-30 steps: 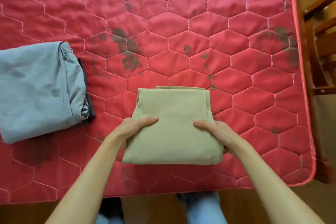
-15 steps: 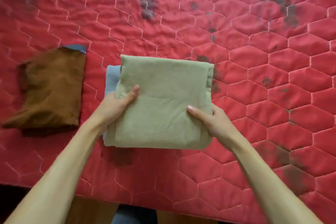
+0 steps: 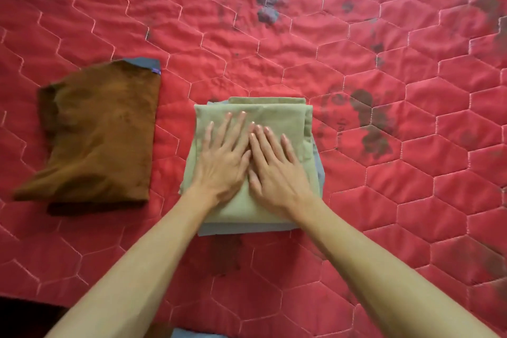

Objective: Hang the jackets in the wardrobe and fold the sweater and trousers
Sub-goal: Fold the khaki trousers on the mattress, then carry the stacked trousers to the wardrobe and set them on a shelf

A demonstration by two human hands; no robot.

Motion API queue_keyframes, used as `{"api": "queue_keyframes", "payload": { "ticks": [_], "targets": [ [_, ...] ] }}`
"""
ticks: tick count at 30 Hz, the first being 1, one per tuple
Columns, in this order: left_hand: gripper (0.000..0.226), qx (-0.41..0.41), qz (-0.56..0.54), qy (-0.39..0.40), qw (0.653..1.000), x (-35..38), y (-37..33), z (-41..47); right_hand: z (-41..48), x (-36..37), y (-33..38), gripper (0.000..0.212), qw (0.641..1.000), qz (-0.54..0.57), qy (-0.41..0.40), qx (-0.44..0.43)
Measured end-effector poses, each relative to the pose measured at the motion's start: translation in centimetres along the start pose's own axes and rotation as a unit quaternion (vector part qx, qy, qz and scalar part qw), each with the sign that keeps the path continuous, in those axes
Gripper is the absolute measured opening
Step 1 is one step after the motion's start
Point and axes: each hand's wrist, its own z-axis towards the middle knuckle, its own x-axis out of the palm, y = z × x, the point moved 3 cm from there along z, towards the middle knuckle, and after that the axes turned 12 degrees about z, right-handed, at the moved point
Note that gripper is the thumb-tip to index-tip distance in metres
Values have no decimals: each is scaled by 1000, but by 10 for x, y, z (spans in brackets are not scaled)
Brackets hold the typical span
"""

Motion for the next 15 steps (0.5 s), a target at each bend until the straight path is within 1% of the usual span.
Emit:
{"api": "queue_keyframes", "payload": {
  "ticks": [1,2,3,4,5,6,7,8,9,10,11,12,13,14,15],
  "targets": [
    [59,-31,-16,13,999,6,5,-3,-1,4,-12,73,1000,-2,7,16],
    [61,-87,-36,31,995,13,11,-9,-3,3,-26,76,999,-6,9,39],
    [65,-167,-62,66,982,18,17,-16,-4,0,-38,80,998,-7,4,65],
    [72,-262,-110,120,951,22,24,-23,-6,-5,-49,82,995,-4,-4,97],
    [83,-351,-178,175,903,24,27,-29,-10,-10,-58,84,991,16,-12,135],
    [95,-412,-237,216,853,26,30,-34,-16,-15,-64,89,980,59,-18,188],
    [102,-437,-273,224,827,26,31,-38,-23,-19,-68,98,957,140,-21,253],
    [103,-443,-300,211,818,22,33,-41,-30,-20,-70,108,915,244,-23,321],
    [100,-443,-330,192,811,18,35,-43,-38,-16,-74,117,861,343,-26,374],
    [97,-448,-367,182,795,15,36,-45,-45,-11,-76,122,815,416,-29,402],
    [93,-455,-404,183,772,14,37,-47,-51,-6,-75,122,782,463,-31,416],
    [89,-461,-430,188,753,14,38,-50,-55,-1,-75,118,761,492,-35,422],
    [83,-465,-441,183,746,14,41,-54,-58,2,-74,108,752,506,-38,420],
    [75,-469,-434,158,753,15,47,-58,-59,2,-73,96,751,513,-46,412],
    [66,-467,-398,114,781,14,58,-64,-59,1,-75,86,752,518,-52,405]
  ]
}}
